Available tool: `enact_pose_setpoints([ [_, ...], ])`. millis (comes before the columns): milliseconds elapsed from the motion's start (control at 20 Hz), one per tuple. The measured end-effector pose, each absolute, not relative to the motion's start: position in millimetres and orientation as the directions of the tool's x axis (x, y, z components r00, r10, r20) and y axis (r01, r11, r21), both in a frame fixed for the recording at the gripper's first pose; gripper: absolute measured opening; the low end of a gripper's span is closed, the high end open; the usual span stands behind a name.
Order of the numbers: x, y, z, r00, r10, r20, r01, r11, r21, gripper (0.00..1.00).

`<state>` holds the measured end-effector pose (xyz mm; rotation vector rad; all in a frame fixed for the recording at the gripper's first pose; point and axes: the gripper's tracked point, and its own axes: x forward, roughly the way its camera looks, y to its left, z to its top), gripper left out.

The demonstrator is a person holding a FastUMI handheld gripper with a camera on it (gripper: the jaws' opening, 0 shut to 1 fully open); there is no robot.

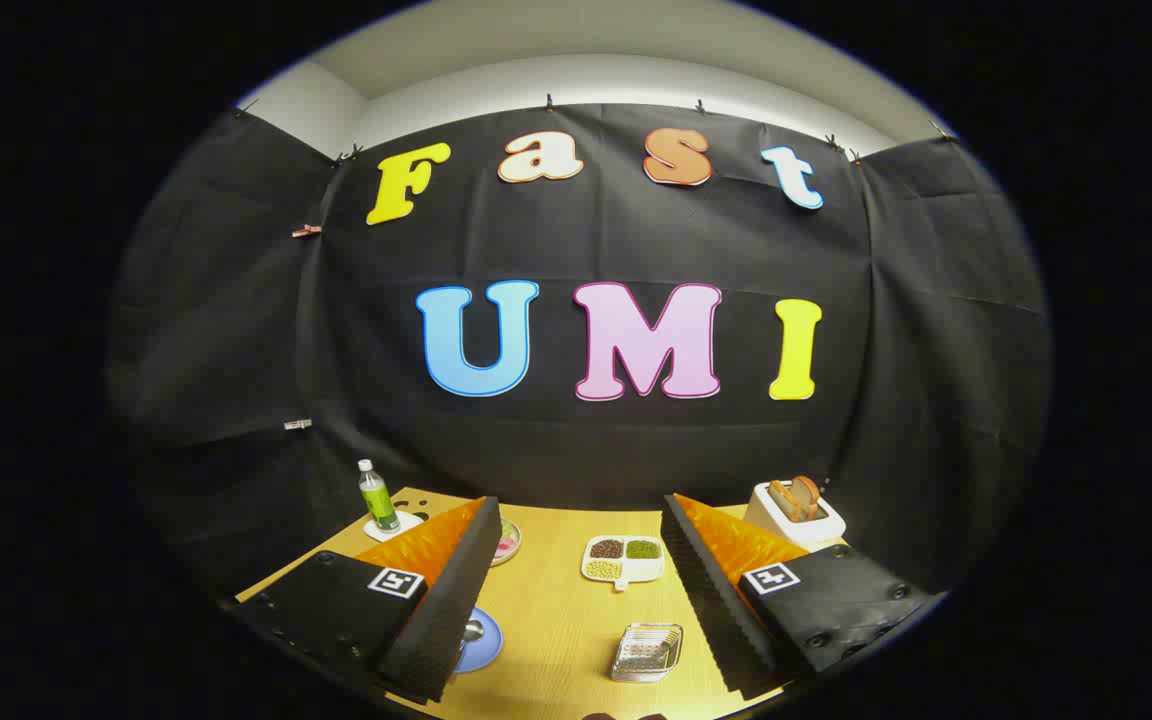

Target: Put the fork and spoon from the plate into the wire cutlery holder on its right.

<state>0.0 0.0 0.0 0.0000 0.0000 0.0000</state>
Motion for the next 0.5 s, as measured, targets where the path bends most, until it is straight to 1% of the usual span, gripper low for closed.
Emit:
enact_pose_setpoints([
  [100,-1,1,-1,1.0,0.011,-0.009,-0.011,1.0,0.012,1.0],
  [250,0,-4,3,1.0,0.002,0.01,-0.002,1.0,0.012,1.0],
  [500,-3,6,-13,0.998,0.034,-0.05,-0.033,0.999,0.008,0.99],
])
